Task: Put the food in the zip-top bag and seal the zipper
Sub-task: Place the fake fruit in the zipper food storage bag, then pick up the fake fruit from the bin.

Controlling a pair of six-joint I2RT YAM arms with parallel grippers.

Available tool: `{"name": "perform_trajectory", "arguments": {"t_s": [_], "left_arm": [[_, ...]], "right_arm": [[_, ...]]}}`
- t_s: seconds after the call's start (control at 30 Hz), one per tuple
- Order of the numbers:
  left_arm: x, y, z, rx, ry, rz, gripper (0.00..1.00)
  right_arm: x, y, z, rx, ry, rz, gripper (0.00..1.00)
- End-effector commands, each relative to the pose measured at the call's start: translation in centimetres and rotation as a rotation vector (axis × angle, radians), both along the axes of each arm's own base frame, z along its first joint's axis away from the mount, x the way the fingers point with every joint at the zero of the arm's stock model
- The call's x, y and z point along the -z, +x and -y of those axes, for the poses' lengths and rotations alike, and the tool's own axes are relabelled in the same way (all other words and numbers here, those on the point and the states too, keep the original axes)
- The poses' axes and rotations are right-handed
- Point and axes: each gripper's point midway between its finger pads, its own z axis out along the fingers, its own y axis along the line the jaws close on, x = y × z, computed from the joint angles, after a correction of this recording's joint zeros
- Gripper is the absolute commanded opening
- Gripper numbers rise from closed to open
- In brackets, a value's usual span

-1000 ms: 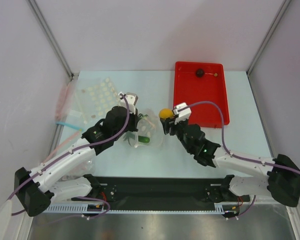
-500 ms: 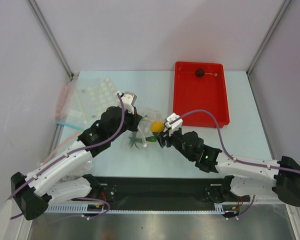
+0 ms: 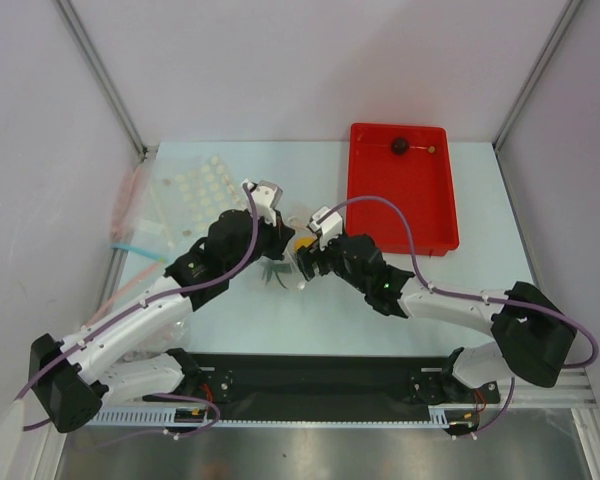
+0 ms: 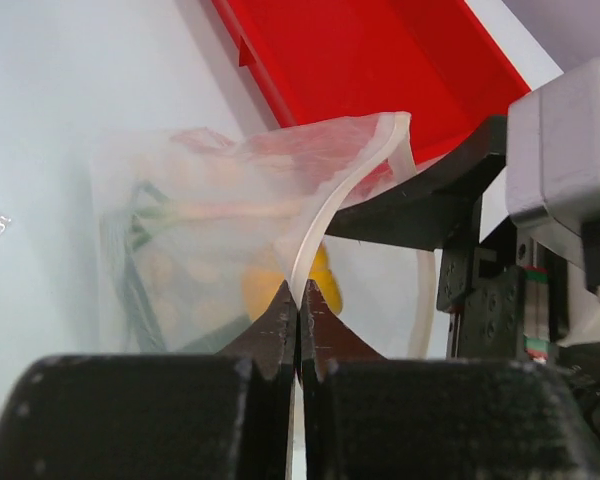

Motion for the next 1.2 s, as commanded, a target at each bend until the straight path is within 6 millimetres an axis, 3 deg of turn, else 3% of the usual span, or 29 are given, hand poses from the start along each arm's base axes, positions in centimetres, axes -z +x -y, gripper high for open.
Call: {"name": "perform_trajectory", "arguments": {"t_s": [0.0, 0.2, 0.23, 0.33, 0.37, 0.43, 0.47, 0.53, 0.57, 0.63, 0.67, 0.7, 0.73, 0.77, 0.8, 0.87, 0.9, 0.93, 0.97, 1.03, 1.1, 1.13, 1.17], "left_arm": [[-1.5, 1.2, 0.5, -0.006, -0.047, 0.069, 0.00], [-0.4, 1.6, 0.6, -0.014, -0.017, 0.050, 0.00], [0.0, 1.7, 0.4, -0.026, -0.006, 0.042, 0.00], [0.1, 1.9, -0.6, -0.068, 0.015, 0.045, 0.00], [0.1, 1.9, -0.8, -0.076, 0.017, 0.045, 0.00], [0.1, 1.8, -1.2, -0.086, 0.027, 0.048, 0.00], [0.1, 1.7, -1.4, -0.089, 0.025, 0.051, 0.00], [-0.1, 1.6, -1.5, -0.088, 0.027, 0.060, 0.00], [-0.2, 1.5, -1.7, -0.090, 0.025, 0.064, 0.00], [-0.2, 1.5, -1.9, -0.095, 0.028, 0.068, 0.00], [0.1, 1.4, -2.0, -0.094, 0.031, 0.065, 0.00], [0.1, 1.4, -2.2, -0.101, 0.033, 0.070, 0.00], [0.2, 1.4, -2.2, -0.104, 0.034, 0.070, 0.01], [0.3, 1.4, -2.2, -0.105, 0.038, 0.069, 0.00], [0.3, 1.5, -2.4, -0.114, 0.044, 0.070, 0.00], [0.3, 1.5, -2.7, -0.128, 0.049, 0.070, 0.00], [0.3, 1.6, -2.9, -0.138, 0.048, 0.074, 0.00], [0.1, 1.6, -3.0, -0.143, 0.041, 0.085, 0.01], [0.2, 1.6, -3.1, -0.144, 0.042, 0.088, 0.00], [0.0, 1.5, -3.3, -0.146, 0.041, 0.101, 0.00], [0.1, 1.4, -3.3, -0.133, 0.047, 0.102, 0.00], [0.3, 1.2, -3.3, -0.118, 0.055, 0.095, 0.00], [0.3, 1.2, -3.3, -0.116, 0.057, 0.094, 0.01]], "right_arm": [[-5.3, 0.1, -0.5, -0.036, 0.109, 0.066, 0.84], [-7.2, 0.0, 1.7, 0.005, 0.135, 0.035, 0.85], [-8.5, 0.3, 2.9, 0.030, 0.161, 0.051, 0.84], [-9.9, 1.6, 5.9, 0.130, 0.211, 0.047, 0.81], [-10.8, 3.0, 8.1, 0.199, 0.235, 0.059, 0.81], [-11.7, 4.9, 10.6, 0.281, 0.290, 0.042, 0.79], [-11.2, 7.2, 13.2, 0.363, 0.295, 0.031, 0.79], [-11.0, 9.3, 15.0, 0.428, 0.332, -0.001, 0.79], [-10.2, 11.6, 16.9, 0.496, 0.331, -0.020, 0.80], [-9.3, 13.9, 18.4, 0.562, 0.347, -0.049, 0.81], [-10.0, 15.2, 19.0, 0.590, 0.369, -0.036, 0.82], [-7.8, 17.1, 20.5, 0.664, 0.353, -0.063, 0.82], [-7.2, 18.1, 21.1, 0.697, 0.360, -0.069, 0.83], [-8.3, 19.4, 21.9, 0.744, 0.403, -0.046, 0.83], [-5.8, 21.1, 22.6, 0.793, 0.381, -0.084, 0.83], [-4.5, 23.4, 23.7, 0.876, 0.355, -0.092, 0.84], [-6.7, 25.2, 23.9, 0.902, 0.382, -0.054, 0.84], [-3.4, 27.0, 24.1, 0.944, 0.330, -0.098, 0.85], [-2.2, 27.9, 24.8, 0.997, 0.298, -0.115, 0.87], [-1.3, 31.3, 25.3, 1.038, 0.310, -0.125, 0.90], [-0.1, 33.1, 25.5, 1.053, 0.328, -0.164, 0.90], [-1.3, 34.3, 25.5, 1.048, 0.359, -0.150, 0.90], [0.7, 35.2, 26.2, 1.066, 0.345, -0.170, 0.90]]}}
